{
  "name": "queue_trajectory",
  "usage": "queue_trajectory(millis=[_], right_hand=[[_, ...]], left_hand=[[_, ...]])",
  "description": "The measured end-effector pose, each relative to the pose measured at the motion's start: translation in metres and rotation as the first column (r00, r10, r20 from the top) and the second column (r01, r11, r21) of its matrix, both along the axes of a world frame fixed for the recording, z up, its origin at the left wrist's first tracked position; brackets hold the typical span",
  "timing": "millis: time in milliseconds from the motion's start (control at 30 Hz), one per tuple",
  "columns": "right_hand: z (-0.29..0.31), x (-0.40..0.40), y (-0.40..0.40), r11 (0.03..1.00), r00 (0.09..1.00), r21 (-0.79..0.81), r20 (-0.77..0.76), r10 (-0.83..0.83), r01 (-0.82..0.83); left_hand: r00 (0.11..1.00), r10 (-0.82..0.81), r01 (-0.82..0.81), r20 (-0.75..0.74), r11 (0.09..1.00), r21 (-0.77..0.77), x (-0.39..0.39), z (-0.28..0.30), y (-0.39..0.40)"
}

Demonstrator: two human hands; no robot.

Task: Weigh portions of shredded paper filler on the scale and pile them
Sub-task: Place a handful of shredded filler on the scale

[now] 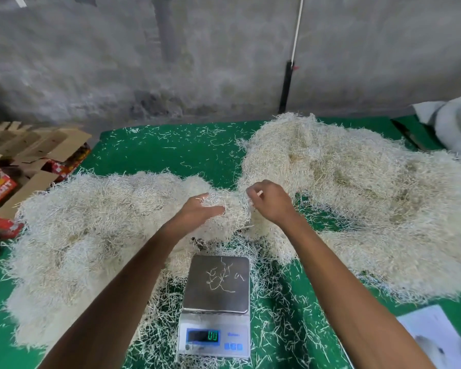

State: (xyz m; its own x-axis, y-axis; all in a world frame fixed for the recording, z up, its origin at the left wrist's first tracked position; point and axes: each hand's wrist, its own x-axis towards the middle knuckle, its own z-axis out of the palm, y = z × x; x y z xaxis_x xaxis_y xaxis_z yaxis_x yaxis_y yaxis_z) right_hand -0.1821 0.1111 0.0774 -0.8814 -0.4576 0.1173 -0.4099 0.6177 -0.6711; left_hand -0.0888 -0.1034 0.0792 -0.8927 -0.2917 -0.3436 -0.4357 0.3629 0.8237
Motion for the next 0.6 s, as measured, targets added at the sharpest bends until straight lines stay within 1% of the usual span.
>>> queue_trajectory(millis=[33, 67, 133, 167, 233, 367, 433, 500, 533, 567, 600], right_hand=[[-0.003, 0.011, -0.001, 0.993, 0.986, -0.082, 0.136, 0.099, -0.089], [-0.009, 0.022, -0.003, 0.983, 0.957, -0.123, 0.239, 0.162, -0.135], [-0.028, 0.046, -0.005, 0.977, 0.906, -0.118, 0.367, 0.21, -0.178], [-0.04, 0.057, -0.006, 0.977, 0.893, -0.111, 0.396, 0.213, -0.184], [-0.062, 0.076, -0.007, 0.979, 0.896, -0.145, 0.399, 0.193, -0.146], [-0.095, 0.11, -0.011, 0.971, 0.922, -0.24, 0.374, 0.096, -0.004], [-0.108, 0.123, -0.011, 0.986, 0.933, -0.166, 0.353, 0.073, -0.015], [-0.118, 0.136, -0.008, 0.998, 0.928, -0.056, 0.369, 0.055, -0.037], [-0.12, 0.142, -0.006, 0.999, 0.924, -0.046, 0.381, 0.02, -0.003], [-0.12, 0.146, -0.003, 0.995, 0.922, -0.072, 0.385, -0.032, 0.064], [-0.118, 0.15, 0.0, 0.977, 0.912, -0.136, 0.398, -0.1, 0.166]], left_hand=[[0.998, -0.055, 0.056, 0.028, 0.998, -0.019, 0.005, -0.007, 0.001], [0.995, -0.086, 0.088, 0.045, 0.995, -0.042, 0.011, -0.014, 0.004], [0.988, -0.142, 0.145, 0.057, 0.988, -0.06, 0.024, -0.032, 0.009], [0.986, -0.161, 0.163, 0.051, 0.986, -0.037, 0.03, -0.041, 0.01], [0.983, -0.175, 0.176, 0.046, 0.984, -0.018, 0.045, -0.057, 0.006], [0.978, -0.206, 0.21, 0.044, 0.968, -0.141, 0.078, -0.082, 0.002], [0.976, -0.214, 0.216, 0.03, 0.959, -0.183, 0.094, -0.093, 0.001], [0.974, -0.225, 0.228, 0.036, 0.959, -0.168, 0.109, -0.106, -0.003], [0.975, -0.221, 0.224, 0.033, 0.961, -0.16, 0.116, -0.109, -0.005], [0.979, -0.203, 0.204, 0.018, 0.967, -0.152, 0.122, -0.111, -0.007], [0.985, -0.17, 0.167, -0.017, 0.977, -0.132, 0.126, -0.112, -0.009]])
